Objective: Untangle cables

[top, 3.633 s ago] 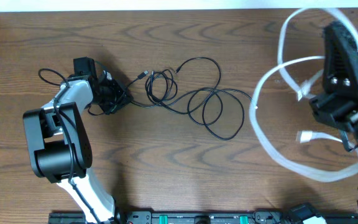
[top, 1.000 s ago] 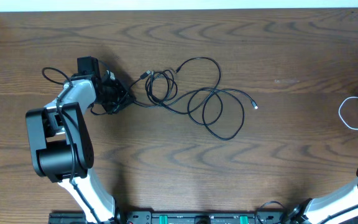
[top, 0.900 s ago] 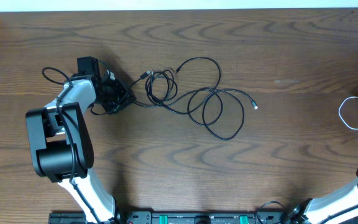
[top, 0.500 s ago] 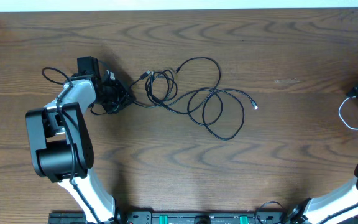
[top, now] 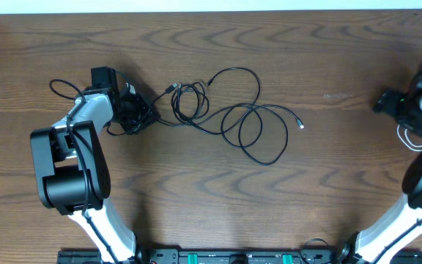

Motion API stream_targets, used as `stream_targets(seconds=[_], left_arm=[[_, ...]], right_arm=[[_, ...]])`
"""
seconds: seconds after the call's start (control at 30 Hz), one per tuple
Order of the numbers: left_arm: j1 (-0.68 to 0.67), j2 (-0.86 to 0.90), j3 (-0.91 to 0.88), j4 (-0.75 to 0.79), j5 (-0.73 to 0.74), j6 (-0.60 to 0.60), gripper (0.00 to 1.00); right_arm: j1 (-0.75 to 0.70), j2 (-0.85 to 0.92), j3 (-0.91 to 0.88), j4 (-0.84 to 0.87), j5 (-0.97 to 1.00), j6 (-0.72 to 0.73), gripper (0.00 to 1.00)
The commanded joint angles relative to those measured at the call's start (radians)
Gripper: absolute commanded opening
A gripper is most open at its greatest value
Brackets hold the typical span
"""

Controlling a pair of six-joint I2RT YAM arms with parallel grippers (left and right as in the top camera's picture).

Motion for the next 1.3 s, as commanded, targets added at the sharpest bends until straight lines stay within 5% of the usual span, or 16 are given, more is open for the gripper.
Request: stream_targets(seconds=[0.0,0.3,0.6,0.8,1.27], left_arm=[[-0.005,0.014,-0.005,-0.004,-0.069,-0.002,0.09],[-0.005,0.014,-0.005,-0.004,-0.069,-0.002,0.08],[-0.005,0.014,-0.005,-0.004,-0.069,-0.002,0.08],[-0.005,0.014,-0.005,-0.005,-0.069,-0.002,0.08],[-0.005,0.014,-0.005,-0.004,-0.069,-0.002,0.08]], right_arm=[[0.005,0.085,-0.003,-0.001,0.044,-0.004,0.99],[0.005,0.114,0.025,-0.028,0.045,-0.060,0.99],[0.003,0.021,0.292,-0.317,0.048,-0.059,0.99],[-0.016,-0.024,0.312,-0.402,0.049,-0.011,0.99],[-0.156,-0.098,0.311,-0.663,0.267,0.575,0.99]])
